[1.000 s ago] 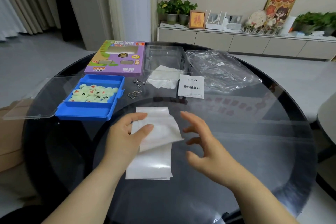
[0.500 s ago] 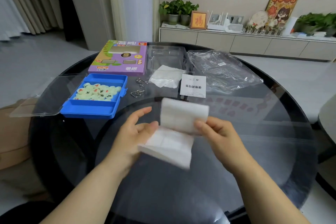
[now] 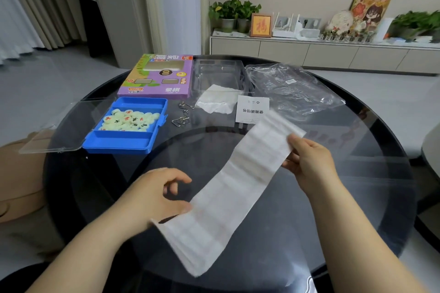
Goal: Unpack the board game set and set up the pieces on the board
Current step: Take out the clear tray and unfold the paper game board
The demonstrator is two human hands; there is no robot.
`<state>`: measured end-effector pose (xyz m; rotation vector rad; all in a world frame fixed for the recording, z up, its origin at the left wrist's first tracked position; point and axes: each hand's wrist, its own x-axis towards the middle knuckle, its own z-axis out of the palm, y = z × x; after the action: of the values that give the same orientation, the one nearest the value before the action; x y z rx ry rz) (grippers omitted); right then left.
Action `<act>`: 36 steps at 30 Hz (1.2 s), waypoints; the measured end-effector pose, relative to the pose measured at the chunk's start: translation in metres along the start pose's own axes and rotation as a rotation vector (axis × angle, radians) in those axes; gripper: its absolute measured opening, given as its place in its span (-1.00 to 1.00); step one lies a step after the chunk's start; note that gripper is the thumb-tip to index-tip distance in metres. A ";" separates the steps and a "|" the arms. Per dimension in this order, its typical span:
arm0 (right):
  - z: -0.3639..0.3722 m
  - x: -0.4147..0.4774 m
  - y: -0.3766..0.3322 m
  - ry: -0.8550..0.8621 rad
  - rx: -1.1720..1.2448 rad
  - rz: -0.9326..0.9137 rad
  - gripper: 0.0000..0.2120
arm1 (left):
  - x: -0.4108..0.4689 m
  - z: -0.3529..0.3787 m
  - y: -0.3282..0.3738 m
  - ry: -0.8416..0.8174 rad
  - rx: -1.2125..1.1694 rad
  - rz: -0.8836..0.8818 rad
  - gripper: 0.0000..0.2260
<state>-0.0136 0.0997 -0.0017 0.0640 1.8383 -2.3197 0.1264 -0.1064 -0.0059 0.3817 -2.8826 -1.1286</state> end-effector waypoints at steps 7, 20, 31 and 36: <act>0.011 -0.014 -0.007 -0.151 -0.057 -0.087 -0.74 | 0.025 -0.011 0.070 0.102 -0.281 0.233 -0.83; 0.022 -0.044 0.005 -0.068 -0.268 -0.523 -0.61 | 0.031 0.040 0.103 0.434 -0.684 0.241 -0.68; 0.031 -0.042 0.018 -0.059 -0.475 -0.736 -0.84 | 0.025 0.045 0.104 0.572 -0.496 0.220 -0.90; 0.029 -0.045 0.013 -0.220 -0.498 -0.714 -0.54 | 0.028 0.028 0.095 0.486 -0.743 0.096 -0.73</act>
<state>0.0347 0.0737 -0.0008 -1.0153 2.5249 -1.9980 0.0757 -0.0272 0.0350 0.3964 -1.8872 -1.6795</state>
